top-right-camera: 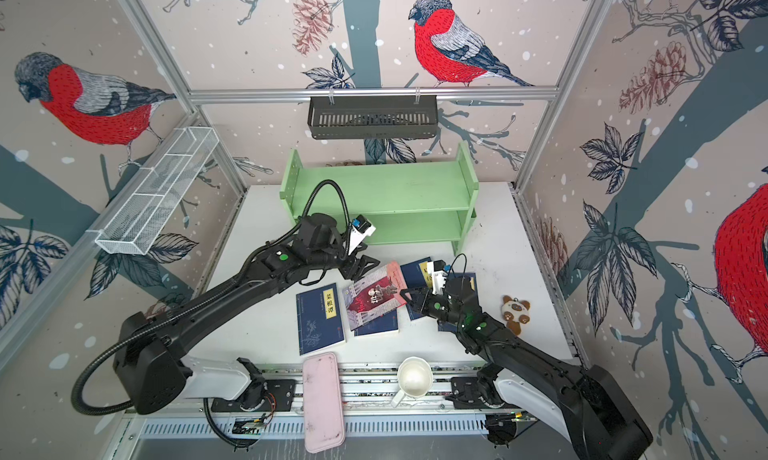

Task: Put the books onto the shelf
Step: 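Lift the paperback upright with the right gripper while the left gripper rises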

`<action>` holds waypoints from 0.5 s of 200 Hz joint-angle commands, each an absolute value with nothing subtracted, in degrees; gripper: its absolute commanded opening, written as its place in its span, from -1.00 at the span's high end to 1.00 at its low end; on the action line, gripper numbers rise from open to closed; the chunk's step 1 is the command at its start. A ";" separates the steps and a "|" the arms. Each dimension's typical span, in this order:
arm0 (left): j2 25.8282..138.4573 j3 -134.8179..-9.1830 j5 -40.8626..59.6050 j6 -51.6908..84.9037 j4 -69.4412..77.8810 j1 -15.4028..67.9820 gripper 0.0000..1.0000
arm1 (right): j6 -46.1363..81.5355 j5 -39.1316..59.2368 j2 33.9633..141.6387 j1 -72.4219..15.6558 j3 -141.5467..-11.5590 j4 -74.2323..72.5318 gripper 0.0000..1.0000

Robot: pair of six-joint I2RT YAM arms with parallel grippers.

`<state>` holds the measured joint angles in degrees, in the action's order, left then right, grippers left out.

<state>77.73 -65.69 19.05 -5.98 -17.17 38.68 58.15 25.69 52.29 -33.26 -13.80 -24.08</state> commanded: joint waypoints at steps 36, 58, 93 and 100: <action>75.51 -72.55 19.28 -0.28 -22.82 31.97 -0.39 | 54.00 30.59 46.40 -30.01 -19.29 -11.60 0.97; 74.33 -76.51 20.32 0.15 -25.70 30.39 -0.42 | 53.20 32.95 45.31 -29.76 -21.18 -9.44 0.97; 73.84 -82.71 20.62 1.75 -30.04 28.57 -0.49 | 49.30 37.04 44.25 -29.76 -26.09 -3.96 0.97; 73.83 -83.77 20.00 2.29 -30.80 28.34 -0.52 | 48.52 37.41 44.06 -29.66 -27.42 -2.93 0.97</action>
<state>74.24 -80.75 19.55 0.23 -26.39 28.97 52.56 33.45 44.80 -29.82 -23.79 -6.68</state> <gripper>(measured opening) 0.745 0.084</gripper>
